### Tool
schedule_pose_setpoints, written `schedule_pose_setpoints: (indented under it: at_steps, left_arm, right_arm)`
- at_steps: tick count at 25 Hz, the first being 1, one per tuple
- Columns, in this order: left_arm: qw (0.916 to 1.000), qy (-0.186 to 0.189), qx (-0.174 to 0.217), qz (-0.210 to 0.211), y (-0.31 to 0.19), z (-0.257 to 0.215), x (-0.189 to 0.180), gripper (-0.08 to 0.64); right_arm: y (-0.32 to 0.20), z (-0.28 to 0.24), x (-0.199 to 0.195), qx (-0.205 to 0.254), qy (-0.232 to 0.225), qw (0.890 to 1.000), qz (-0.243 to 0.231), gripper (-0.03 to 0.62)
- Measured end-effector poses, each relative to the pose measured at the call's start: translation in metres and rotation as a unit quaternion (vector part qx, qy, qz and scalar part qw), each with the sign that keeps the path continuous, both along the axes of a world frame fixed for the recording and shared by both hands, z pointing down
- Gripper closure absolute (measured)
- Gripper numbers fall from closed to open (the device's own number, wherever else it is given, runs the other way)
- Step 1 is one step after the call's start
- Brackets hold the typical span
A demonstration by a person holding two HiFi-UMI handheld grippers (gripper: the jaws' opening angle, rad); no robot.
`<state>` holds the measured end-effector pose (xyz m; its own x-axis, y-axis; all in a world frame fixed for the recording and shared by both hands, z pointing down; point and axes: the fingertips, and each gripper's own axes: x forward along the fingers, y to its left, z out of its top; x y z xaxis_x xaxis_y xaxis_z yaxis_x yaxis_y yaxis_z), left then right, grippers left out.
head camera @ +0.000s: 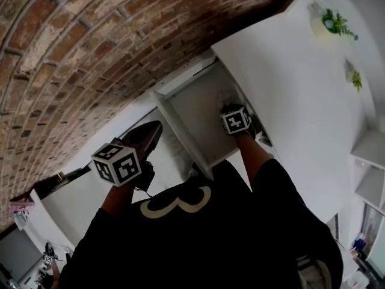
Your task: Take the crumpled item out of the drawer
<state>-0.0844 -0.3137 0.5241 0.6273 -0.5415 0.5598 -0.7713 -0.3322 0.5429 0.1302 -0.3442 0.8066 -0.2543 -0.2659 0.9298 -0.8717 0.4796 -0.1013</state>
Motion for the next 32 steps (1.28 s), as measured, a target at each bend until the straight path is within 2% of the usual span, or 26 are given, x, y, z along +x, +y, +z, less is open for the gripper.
schedule_pose_setpoints:
  at_steps: [2,7,11,15,19,22,29,32]
  left_arm:
    - [1.0000,-0.002,0.004,0.003,-0.001,-0.003,0.003,0.557]
    - [0.9998,0.017,0.002,0.009,0.004,-0.001,0.013,0.557]
    - [0.9993,0.031,0.014,0.014,0.010,-0.009,0.019,0.557]
    - [0.9986,0.041,0.025,0.022,0.022,-0.021,0.025,0.557]
    - [0.9975,0.049,0.041,0.029,0.036,-0.039,0.027,0.557]
    - [0.9958,0.062,0.056,0.037,0.051,-0.058,0.031,0.557]
    - [0.9880,0.091,0.115,0.048,0.084,-0.110,0.028,0.557]
    - [0.9825,0.101,0.149,0.050,0.099,-0.133,0.026,0.557]
  right_arm:
    - [0.002,-0.004,-0.004,0.001,-0.010,1.000,-0.001,0.485]
    - [0.003,-0.040,-0.026,0.030,-0.074,0.997,-0.003,0.497]
    - [0.005,-0.078,-0.043,0.069,-0.138,0.988,-0.002,0.499]
    - [0.016,-0.128,-0.046,0.098,-0.177,0.979,0.005,0.511]
    - [0.030,-0.184,-0.049,0.131,-0.220,0.966,0.015,0.515]
    - [0.051,-0.229,-0.054,0.158,-0.243,0.957,0.004,0.517]
    - [0.111,-0.324,-0.066,0.221,-0.287,0.932,-0.032,0.517]
    - [0.135,-0.360,-0.071,0.241,-0.318,0.916,-0.033,0.517]
